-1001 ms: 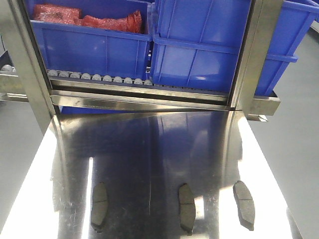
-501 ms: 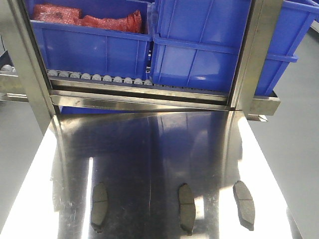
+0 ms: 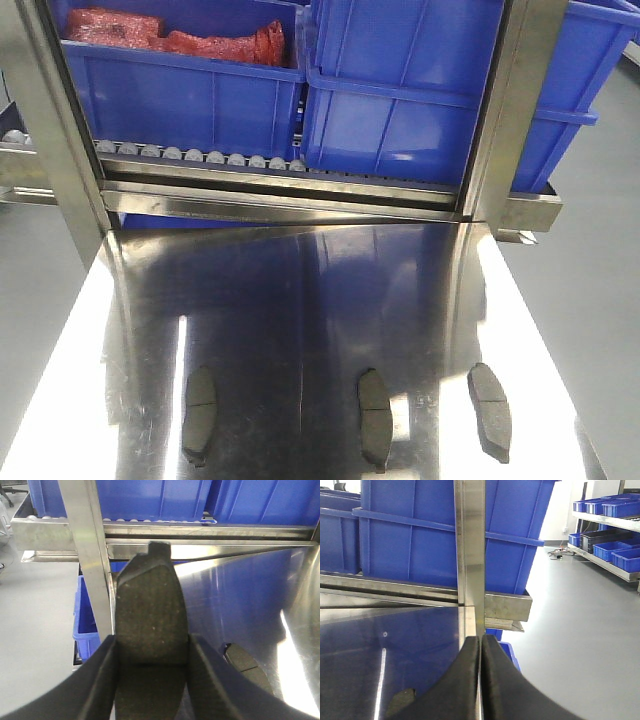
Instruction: Move and align brake pads A on conveyor
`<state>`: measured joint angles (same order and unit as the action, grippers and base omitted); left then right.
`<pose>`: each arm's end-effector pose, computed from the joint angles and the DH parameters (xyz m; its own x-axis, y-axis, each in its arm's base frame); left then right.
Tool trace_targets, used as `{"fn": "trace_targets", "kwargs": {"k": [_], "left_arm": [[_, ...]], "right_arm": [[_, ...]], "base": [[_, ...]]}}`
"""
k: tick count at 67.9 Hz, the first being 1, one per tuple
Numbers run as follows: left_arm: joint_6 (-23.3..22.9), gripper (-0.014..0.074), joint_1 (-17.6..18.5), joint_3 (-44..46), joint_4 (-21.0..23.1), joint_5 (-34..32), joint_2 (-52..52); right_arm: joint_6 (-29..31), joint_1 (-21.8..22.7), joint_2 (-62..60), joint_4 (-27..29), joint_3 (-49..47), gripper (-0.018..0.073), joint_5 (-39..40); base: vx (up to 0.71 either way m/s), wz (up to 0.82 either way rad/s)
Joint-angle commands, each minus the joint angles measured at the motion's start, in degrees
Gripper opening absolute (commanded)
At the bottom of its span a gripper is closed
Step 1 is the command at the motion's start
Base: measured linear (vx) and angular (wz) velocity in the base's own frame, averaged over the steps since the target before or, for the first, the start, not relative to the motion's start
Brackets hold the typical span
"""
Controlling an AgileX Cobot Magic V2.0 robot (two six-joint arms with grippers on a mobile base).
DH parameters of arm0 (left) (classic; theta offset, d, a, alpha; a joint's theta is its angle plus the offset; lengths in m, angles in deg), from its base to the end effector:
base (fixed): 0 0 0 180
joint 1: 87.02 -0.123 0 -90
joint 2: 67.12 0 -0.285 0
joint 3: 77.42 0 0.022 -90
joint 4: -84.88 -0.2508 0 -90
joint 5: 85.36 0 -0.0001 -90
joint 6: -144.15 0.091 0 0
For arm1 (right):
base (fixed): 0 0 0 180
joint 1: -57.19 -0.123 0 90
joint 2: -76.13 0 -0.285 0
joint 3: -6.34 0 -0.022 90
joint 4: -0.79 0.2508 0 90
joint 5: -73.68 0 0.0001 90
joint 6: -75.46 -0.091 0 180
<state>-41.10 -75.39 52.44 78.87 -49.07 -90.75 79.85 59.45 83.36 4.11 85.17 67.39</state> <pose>0.0588 -0.0063 0.2974 -0.3345 0.0617 -0.9404 0.1418 0.9898 0.0145 0.0569 -0.0017 0.1942 -0.0414 -0.0174 -0.9990 0.0323 0.9993 -0.0187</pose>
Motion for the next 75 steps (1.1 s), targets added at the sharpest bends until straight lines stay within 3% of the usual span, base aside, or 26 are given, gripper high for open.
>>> {"fn": "trace_targets", "kwargs": {"k": [1,49,61,75], "left_arm": [[0.19,-0.0007,0.2,1.65,-0.35,-5.24,-0.35],[0.19,-0.0007,0.2,1.65,-0.35,-5.24,-0.35],[0.19,-0.0007,0.2,1.65,-0.35,-5.24,-0.35],[0.19,-0.0007,0.2,1.65,-0.29,-5.24,-0.35]], "right_arm": [[0.01,0.44,-0.75,-0.26,0.67,-0.0007,4.17],[0.01,0.44,-0.75,0.05,0.41,-0.0007,4.36],[-0.12,0.44,-0.43,2.89,-3.75,-0.0007,2.64],[-0.61,0.44,5.7,2.56,-11.65,0.0004,-3.39]], "base": [[0.0,0.0],[0.0,0.0],[0.0,0.0],[0.0,0.0]]}}
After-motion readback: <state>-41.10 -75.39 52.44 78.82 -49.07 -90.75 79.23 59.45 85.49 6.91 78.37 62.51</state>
